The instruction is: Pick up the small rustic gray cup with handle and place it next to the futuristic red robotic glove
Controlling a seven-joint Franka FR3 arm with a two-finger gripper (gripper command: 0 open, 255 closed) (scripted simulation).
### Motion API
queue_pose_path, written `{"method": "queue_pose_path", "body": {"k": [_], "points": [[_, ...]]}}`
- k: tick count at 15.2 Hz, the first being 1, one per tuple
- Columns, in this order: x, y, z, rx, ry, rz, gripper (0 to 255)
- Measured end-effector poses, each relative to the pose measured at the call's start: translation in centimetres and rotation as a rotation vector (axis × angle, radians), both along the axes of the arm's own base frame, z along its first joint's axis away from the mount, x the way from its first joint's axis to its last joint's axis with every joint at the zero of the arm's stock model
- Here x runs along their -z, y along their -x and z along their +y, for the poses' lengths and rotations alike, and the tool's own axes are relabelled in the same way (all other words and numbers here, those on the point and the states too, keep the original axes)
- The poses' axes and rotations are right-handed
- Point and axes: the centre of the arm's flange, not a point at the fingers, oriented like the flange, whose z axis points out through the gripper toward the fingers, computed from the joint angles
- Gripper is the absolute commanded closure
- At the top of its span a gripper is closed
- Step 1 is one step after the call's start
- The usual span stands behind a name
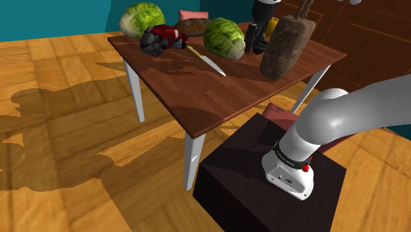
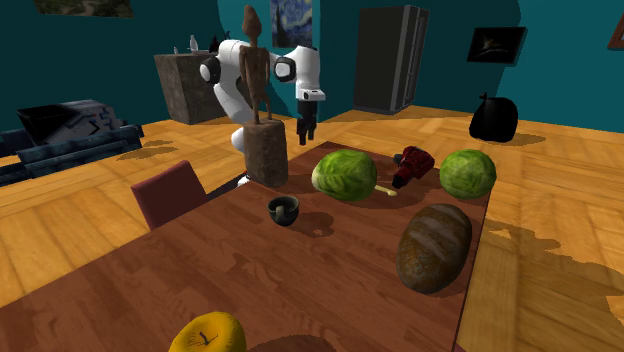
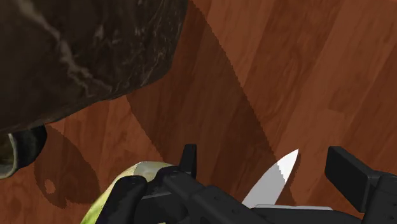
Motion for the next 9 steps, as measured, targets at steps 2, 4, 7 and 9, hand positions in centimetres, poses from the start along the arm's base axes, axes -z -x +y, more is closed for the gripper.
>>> {"method": "queue_pose_path", "body": {"k": [2,4,7,9], "points": [[0.6,-0.5,-2.3,-0.001,0.003,0.001,0],[0.8,-1.9,-5.1,-0.002,0.006,0.001,0],[1.7,-3.1,-8.7,-0.004,0.011,0.002,0],[1.8,-3.7,-10.9,-0.008,0.016,-0.002,0]]}}
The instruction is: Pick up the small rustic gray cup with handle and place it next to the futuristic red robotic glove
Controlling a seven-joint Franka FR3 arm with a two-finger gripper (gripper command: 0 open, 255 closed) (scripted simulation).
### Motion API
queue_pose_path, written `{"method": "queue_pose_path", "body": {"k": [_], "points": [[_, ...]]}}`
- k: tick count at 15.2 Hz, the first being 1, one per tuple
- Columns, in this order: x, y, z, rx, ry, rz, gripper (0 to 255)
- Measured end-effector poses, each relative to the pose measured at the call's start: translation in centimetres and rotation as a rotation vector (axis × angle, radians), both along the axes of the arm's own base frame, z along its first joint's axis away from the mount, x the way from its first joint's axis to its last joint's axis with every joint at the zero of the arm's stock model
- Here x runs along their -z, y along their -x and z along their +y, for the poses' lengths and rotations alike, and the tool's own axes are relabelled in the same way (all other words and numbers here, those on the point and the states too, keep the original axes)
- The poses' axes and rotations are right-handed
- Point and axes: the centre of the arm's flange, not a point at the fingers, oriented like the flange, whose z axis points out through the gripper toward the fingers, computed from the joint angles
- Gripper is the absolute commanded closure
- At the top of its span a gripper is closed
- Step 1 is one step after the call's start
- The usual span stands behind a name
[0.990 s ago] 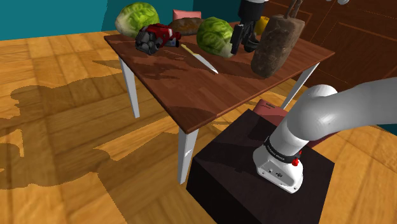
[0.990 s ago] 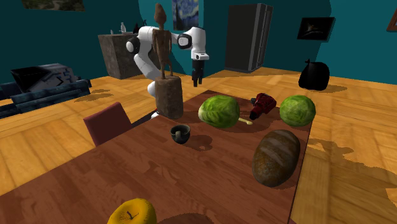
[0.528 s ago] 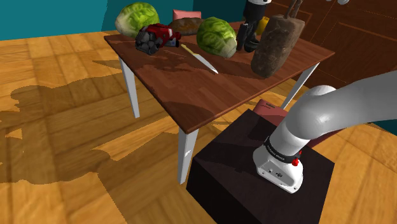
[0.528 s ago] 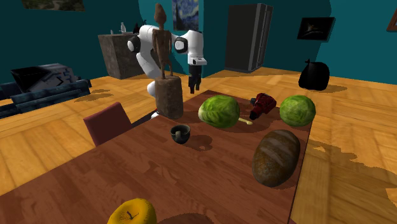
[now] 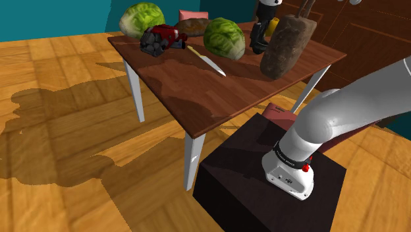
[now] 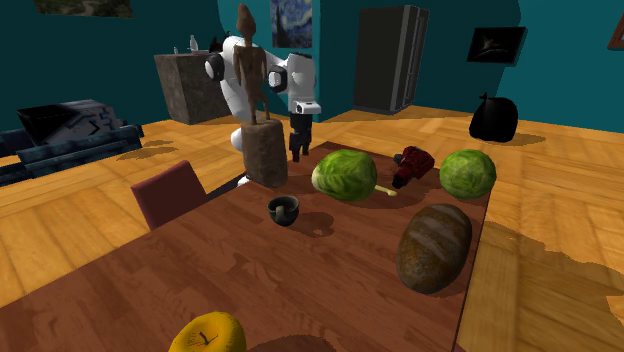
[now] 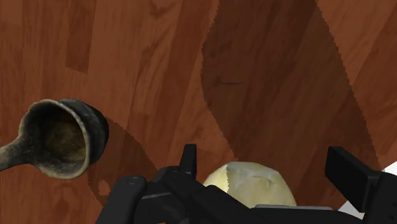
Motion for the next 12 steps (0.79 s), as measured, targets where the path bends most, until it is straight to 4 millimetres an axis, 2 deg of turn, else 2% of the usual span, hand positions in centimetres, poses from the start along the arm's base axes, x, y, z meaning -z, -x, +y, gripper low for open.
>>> {"method": "queue_pose_path", "body": {"k": [3,7,10,12], "points": [[0.8,-1.5,-3.7,0.000,0.004,0.003,0],[0.9,-3.3,-8.6,-0.001,0.010,0.005,0],[1.5,-3.8,-12.2,-0.003,0.014,0.006,0],[1.9,-5.0,-14.9,-0.004,0.018,0.006,0]]}}
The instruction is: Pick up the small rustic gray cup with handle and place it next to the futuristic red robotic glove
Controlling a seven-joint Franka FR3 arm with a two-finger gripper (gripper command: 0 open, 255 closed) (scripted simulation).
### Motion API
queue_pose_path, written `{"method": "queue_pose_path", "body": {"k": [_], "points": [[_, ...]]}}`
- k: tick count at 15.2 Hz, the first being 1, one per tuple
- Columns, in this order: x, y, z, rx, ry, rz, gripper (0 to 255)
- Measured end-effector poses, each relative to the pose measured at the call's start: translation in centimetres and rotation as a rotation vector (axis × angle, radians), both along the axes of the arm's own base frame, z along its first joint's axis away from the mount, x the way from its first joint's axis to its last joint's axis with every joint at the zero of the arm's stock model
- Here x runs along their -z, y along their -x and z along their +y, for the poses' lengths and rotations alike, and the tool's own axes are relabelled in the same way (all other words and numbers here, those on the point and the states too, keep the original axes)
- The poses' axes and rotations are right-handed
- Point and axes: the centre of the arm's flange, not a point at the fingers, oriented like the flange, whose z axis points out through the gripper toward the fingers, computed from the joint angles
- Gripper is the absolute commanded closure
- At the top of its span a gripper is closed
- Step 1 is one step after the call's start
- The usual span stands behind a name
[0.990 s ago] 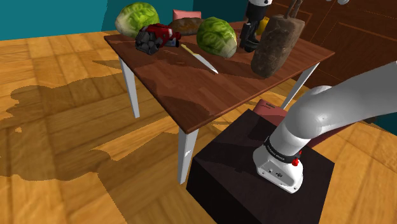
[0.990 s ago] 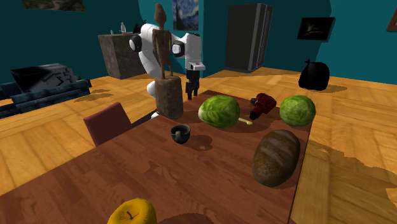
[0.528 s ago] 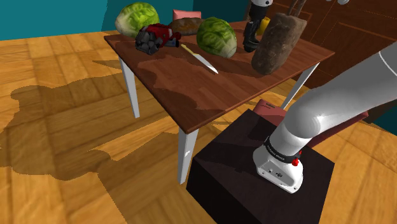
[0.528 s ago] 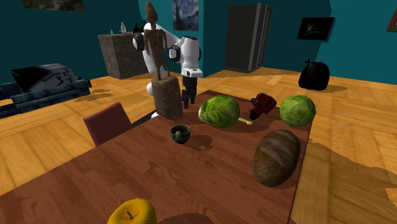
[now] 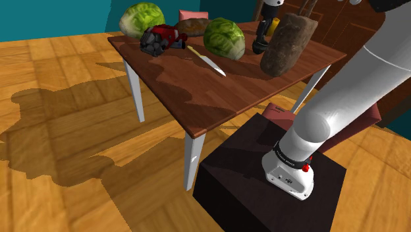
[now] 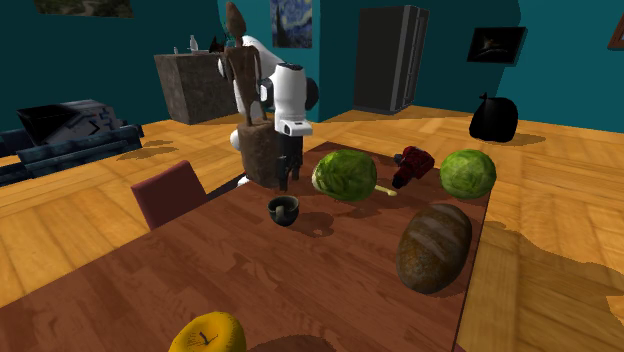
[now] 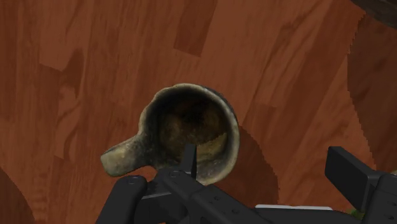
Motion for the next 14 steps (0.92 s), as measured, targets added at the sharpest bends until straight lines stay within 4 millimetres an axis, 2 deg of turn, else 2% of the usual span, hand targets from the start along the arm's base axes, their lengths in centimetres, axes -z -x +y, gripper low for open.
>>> {"method": "queue_pose_path", "body": {"k": [2,9,14], "points": [[0.6,-0.4,-1.1,-0.001,0.002,0.001,0],[4.0,-0.5,-1.9,-0.002,0.003,0.001,0],[4.4,-0.6,-2.0,-0.002,0.003,0.001,0]]}}
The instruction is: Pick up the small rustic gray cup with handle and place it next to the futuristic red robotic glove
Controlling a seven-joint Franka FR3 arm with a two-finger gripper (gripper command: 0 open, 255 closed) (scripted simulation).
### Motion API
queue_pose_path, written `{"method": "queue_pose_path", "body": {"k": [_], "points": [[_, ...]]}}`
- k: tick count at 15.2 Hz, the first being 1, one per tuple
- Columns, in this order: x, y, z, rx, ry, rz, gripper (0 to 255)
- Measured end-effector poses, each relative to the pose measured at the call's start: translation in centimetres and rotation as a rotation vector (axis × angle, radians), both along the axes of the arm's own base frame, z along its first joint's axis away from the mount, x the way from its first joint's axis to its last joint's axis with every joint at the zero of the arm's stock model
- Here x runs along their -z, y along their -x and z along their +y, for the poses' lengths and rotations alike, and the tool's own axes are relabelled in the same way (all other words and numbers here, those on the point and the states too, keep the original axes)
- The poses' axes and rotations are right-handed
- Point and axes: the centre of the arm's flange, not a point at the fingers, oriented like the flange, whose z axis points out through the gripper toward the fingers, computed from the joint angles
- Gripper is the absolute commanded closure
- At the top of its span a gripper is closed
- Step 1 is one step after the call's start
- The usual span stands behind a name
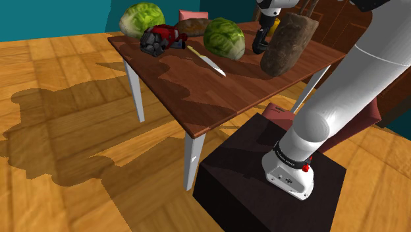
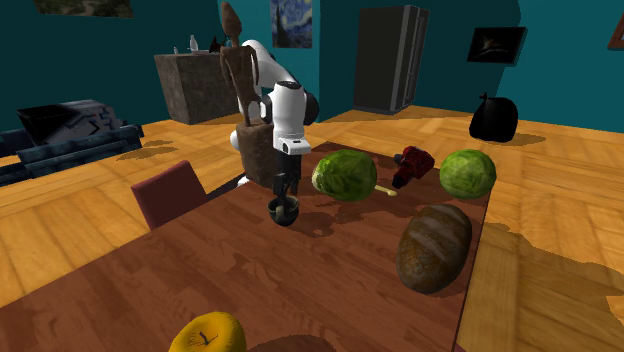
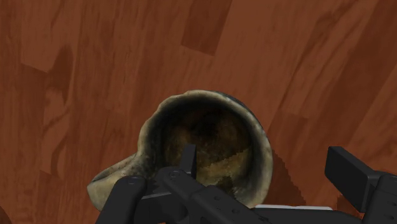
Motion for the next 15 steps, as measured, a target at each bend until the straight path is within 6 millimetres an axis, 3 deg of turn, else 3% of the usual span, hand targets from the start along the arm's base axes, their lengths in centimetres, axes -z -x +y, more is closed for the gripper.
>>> {"method": "queue_pose_path", "body": {"k": [1,2,12,15], "points": [[0.0,0.0,0.0,0.000,0.000,0.000,0],[0.0,0.0,0.0,0.000,0.000,0.000,255],[0.0,0.0,0.0,0.000,0.000,0.000,255],[-1.0,0.0,0.0,0.000,0.000,0.001,255]]}}
